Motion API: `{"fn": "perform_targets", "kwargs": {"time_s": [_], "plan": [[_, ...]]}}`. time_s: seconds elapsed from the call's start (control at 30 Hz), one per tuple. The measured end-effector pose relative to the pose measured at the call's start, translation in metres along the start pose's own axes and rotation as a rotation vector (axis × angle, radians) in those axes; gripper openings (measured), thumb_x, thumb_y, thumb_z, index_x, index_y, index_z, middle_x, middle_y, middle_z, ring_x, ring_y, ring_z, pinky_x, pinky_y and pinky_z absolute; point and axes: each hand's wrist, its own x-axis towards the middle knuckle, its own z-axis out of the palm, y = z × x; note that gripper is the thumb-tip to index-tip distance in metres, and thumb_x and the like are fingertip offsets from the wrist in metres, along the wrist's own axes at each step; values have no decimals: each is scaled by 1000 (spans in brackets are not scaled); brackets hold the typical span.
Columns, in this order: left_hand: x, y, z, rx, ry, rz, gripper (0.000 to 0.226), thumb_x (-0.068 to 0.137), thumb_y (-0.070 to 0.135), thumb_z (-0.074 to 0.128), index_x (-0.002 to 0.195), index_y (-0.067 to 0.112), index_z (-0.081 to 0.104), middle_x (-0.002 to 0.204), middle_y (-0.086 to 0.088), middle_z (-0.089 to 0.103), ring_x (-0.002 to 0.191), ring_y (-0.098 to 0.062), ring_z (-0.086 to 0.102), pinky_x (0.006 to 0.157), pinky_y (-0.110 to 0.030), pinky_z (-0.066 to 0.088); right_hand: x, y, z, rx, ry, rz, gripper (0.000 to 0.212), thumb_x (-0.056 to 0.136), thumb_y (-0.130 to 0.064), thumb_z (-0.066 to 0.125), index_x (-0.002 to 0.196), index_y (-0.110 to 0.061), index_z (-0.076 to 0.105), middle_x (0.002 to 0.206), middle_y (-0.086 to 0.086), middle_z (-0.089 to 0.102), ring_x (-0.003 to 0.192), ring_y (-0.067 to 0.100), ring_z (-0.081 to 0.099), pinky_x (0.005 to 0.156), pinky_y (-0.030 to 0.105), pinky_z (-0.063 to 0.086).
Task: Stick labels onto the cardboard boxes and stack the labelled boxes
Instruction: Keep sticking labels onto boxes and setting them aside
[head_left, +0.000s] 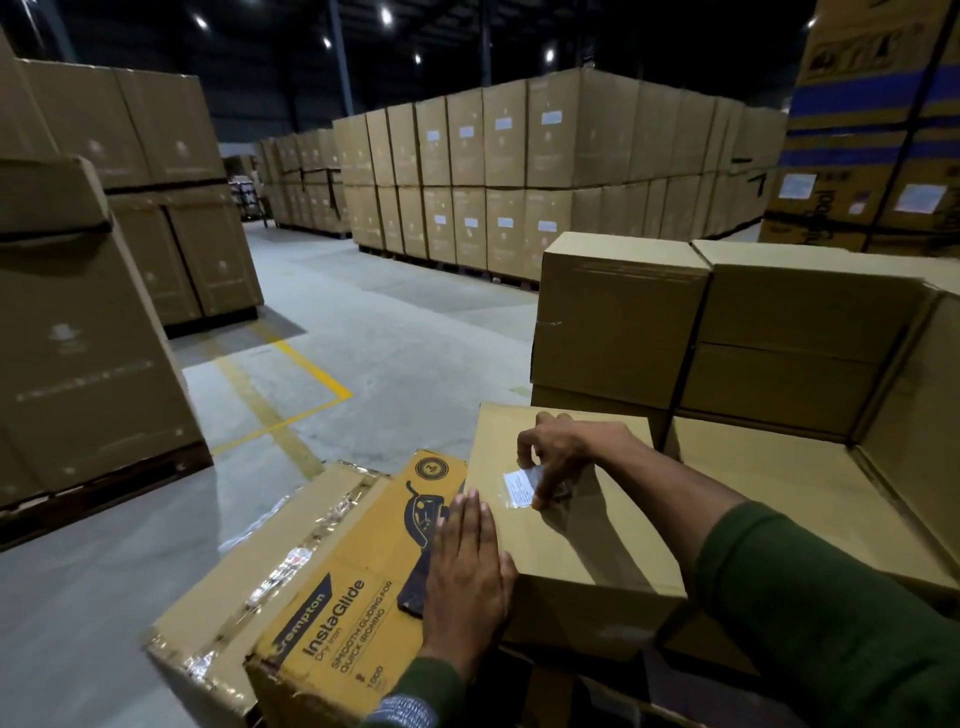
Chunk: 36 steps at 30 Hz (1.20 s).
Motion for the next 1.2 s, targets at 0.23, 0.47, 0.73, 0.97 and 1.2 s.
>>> {"fn": "perform_targets", "kwargs": {"time_s": [0.23, 0.47, 0.73, 0.97, 1.2], "plan": [[0, -1, -1, 11, -28, -6, 58, 96, 33, 33, 144, 1, 42, 153, -20, 36, 144, -31, 30, 109, -47, 25, 3, -6, -9, -77, -48, 9, 65, 48, -66, 84, 99, -45, 49, 113, -3, 43, 105, 22, 47, 85, 48, 53], [5, 1, -2, 38, -42, -19, 57, 98, 34, 31, 141, 1, 47, 149, -20, 42, 141, -32, 36, 112, -44, 18, 1, 1, -10, 28, -14, -47, 55, 56, -52, 89, 88, -35, 48, 105, -5, 54, 92, 17, 56, 70, 38, 58], [17, 1, -2, 39, -9, -11, 56, 95, 36, 34, 130, 0, 59, 130, -21, 53, 130, -32, 45, 107, -48, 38, -4, 15, -13, 195, 90, -100, 28, 79, -23, 80, 99, -20, 60, 108, 2, 62, 93, 18, 60, 80, 37, 57], [35, -16, 6, 26, -59, 44, 63, 105, 43, 11, 136, 12, 56, 138, -12, 57, 133, -27, 49, 110, -46, 30, -17, 37, 10, 970, 384, -7, 13, 88, -14, 71, 99, -7, 70, 95, 8, 73, 86, 19, 69, 69, 27, 51], [37, -23, 14, 19, -84, 76, 61, 106, 42, 12, 139, 12, 53, 145, -9, 51, 136, -25, 45, 110, -40, 22, -5, 49, 73, 1355, 474, 201, 12, 93, -12, 64, 94, 0, 63, 94, 17, 74, 79, 26, 73, 74, 42, 60]]}}
